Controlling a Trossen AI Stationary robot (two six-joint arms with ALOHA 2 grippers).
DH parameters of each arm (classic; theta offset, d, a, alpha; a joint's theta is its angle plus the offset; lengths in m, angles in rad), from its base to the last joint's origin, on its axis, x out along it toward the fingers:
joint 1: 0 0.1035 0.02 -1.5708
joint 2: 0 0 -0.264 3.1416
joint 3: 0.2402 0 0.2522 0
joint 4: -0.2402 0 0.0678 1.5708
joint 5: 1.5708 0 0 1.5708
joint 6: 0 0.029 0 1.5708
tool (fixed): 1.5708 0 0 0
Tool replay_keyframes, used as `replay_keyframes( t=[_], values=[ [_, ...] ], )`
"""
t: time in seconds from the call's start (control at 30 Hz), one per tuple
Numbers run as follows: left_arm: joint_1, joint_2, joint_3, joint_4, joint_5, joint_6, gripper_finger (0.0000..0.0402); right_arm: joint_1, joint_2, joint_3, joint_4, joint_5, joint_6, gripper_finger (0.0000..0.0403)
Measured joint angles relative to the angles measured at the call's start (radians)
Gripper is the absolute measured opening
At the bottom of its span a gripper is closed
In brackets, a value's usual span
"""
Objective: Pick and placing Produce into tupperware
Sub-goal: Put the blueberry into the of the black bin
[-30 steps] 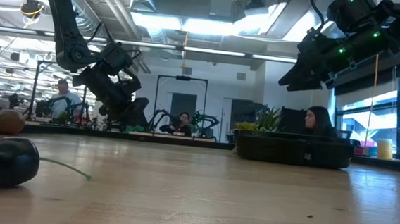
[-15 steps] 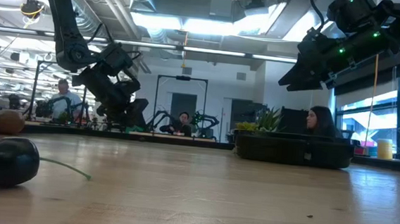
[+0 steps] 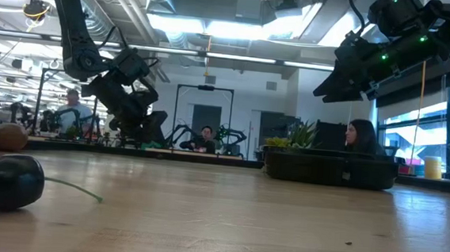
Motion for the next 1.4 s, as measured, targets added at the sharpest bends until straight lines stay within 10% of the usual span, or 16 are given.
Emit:
replay_keyframes(
  t=[1.4],
  values=[
    [-0.037, 0.093, 0.001, 0.151, -0.064, -0.027, 0.0279, 0.0, 0.0, 0.0, 0.0, 0.0, -0.019, 0.0268]
  ],
)
